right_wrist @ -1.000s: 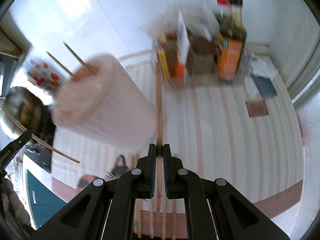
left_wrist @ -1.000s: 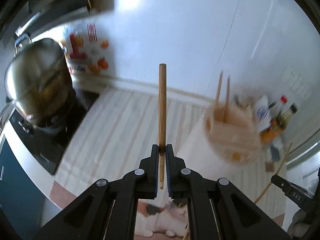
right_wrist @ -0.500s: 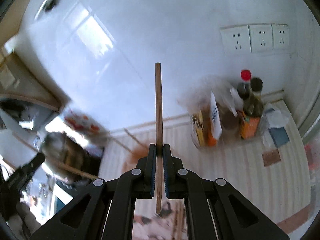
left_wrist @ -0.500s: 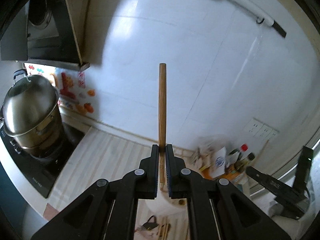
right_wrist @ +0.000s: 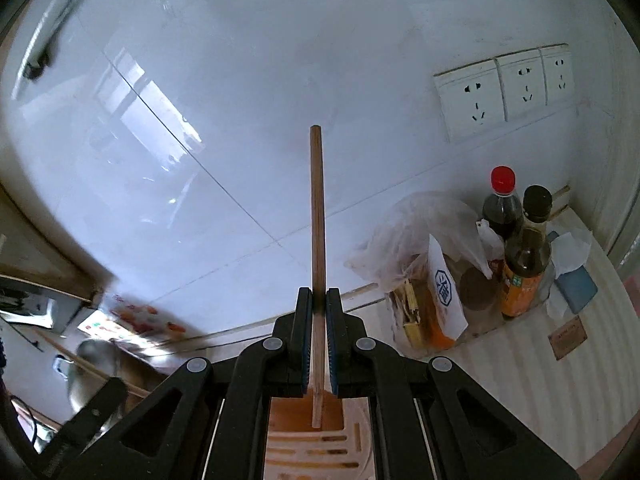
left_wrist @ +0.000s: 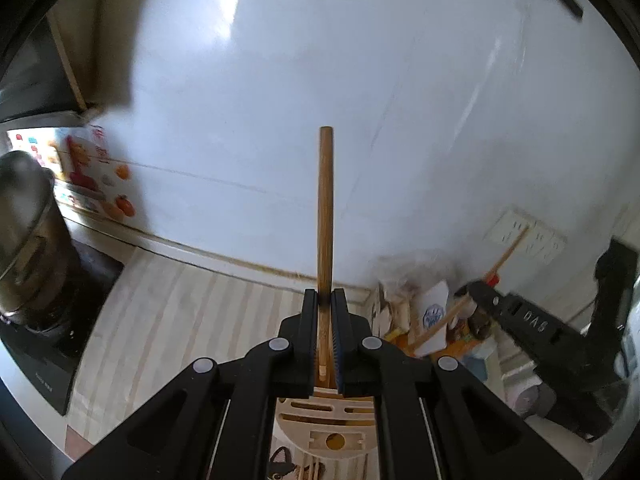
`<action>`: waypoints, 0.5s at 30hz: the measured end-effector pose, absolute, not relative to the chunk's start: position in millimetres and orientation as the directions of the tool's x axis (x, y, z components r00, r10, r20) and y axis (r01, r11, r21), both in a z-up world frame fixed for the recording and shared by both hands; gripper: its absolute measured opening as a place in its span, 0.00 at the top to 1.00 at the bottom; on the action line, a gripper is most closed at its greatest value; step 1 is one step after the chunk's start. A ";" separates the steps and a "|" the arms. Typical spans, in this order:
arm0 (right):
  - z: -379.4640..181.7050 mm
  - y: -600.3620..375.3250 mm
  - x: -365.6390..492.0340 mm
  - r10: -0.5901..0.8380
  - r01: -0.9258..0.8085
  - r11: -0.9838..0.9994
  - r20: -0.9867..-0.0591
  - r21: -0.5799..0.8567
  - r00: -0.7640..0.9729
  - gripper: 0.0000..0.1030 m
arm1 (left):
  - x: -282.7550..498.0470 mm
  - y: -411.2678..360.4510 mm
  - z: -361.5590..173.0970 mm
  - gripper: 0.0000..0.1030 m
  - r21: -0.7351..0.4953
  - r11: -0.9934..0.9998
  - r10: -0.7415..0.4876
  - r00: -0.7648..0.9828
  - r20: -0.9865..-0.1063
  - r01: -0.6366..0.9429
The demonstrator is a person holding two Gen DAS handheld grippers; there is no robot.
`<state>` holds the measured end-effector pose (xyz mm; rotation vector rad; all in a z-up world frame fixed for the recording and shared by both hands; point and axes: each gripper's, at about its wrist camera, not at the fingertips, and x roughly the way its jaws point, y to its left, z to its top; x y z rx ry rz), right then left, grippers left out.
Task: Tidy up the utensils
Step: 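Drop the left tool's chopstick into the holder and open while the right tool releases its chopstick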
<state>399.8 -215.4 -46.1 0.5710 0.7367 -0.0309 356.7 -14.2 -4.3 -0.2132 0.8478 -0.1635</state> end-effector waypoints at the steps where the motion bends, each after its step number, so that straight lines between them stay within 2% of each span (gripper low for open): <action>1: -49.2 -213.9 402.6 0.168 0.222 0.851 -0.647 0.476 0.744 0.93 | 362.3 -16.6 -13.2 0.96 -0.246 0.967 -0.229 0.633 -0.740 0.062; 8: -77.9 -201.7 415.9 0.194 0.208 0.873 -0.705 0.442 0.683 0.93 | 380.3 -20.0 -53.2 0.96 -0.269 0.960 -0.267 0.526 -0.808 0.075; 12: -94.9 -196.1 418.1 0.268 0.175 0.871 -0.741 0.460 0.616 0.90 | 375.2 -15.0 -45.6 0.91 -0.328 0.942 -0.320 0.507 -0.801 0.076; 13: -94.7 -195.0 417.1 0.282 0.165 0.870 -0.744 0.464 0.605 0.81 | 372.7 -15.1 -39.6 0.87 -0.318 0.945 -0.312 0.519 -0.796 0.079; 14: -93.0 -195.7 413.8 0.286 0.158 0.872 -0.745 0.463 0.603 0.64 | 367.0 -12.6 -30.8 0.83 -0.284 0.956 -0.277 0.544 -0.792 0.073; 15: -90.8 -197.3 410.5 0.283 0.157 0.873 -0.741 0.462 0.608 0.58 | 363.0 -10.4 -25.2 0.67 -0.269 0.961 -0.261 0.558 -0.788 0.069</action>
